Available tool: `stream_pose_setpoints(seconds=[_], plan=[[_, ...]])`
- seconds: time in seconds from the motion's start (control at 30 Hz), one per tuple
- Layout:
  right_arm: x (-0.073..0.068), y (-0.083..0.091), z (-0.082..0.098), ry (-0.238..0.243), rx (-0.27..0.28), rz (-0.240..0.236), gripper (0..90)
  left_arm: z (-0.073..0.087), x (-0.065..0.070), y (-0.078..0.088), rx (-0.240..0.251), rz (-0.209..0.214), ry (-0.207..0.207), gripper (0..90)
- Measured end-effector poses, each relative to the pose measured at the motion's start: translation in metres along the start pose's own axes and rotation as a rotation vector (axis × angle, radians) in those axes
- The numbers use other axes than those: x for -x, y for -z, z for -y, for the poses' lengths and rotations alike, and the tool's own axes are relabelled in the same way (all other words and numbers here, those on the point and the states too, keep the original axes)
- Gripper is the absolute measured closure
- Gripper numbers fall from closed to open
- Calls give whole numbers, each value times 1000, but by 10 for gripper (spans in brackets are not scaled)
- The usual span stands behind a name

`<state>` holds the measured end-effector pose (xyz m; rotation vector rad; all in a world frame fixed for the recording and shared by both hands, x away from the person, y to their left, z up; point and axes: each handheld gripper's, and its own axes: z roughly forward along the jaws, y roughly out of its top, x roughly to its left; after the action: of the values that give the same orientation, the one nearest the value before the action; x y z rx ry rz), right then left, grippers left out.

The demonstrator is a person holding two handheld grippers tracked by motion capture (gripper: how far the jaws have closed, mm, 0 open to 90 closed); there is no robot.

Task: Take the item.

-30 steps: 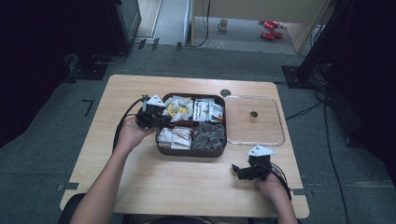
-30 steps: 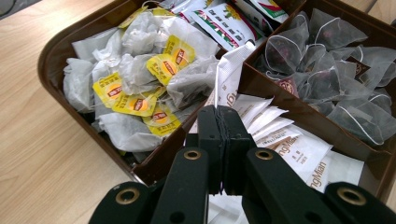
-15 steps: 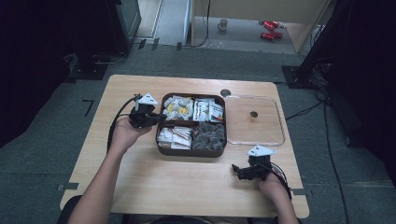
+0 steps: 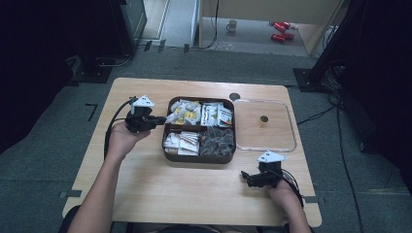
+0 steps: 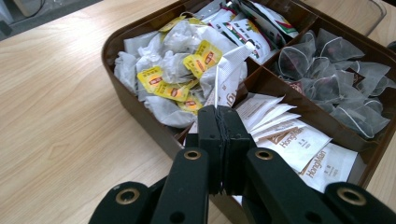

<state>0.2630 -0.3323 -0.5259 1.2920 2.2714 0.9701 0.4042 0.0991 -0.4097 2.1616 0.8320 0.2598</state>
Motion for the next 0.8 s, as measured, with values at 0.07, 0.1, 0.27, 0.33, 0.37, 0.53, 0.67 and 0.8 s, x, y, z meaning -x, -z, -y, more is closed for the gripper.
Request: stream_pose_setpoints(seconds=[0.07,0.1,0.27,0.33,0.37,0.53,0.67,0.8], plan=[[0,0,0,0,0,0,0,2,-3,4,4,-7,13,898],[0,0,0,0,0,0,0,2,-3,4,4,-7,13,898],[0,0,0,2,-1,-4,0,7,-8,8,7,-16,34,898],[1,0,0,3,-1,-5,0,10,-11,10,3,-20,42,898],[1,0,0,3,-1,-5,0,10,-11,10,3,-20,42,898],[1,-1,-1,5,-1,-6,0,14,-16,13,6,-29,59,898],[1,-1,-1,5,-1,-7,0,18,-20,16,6,-39,74,898],[1,-1,-1,4,-1,-7,0,22,-25,18,7,-48,88,898]])
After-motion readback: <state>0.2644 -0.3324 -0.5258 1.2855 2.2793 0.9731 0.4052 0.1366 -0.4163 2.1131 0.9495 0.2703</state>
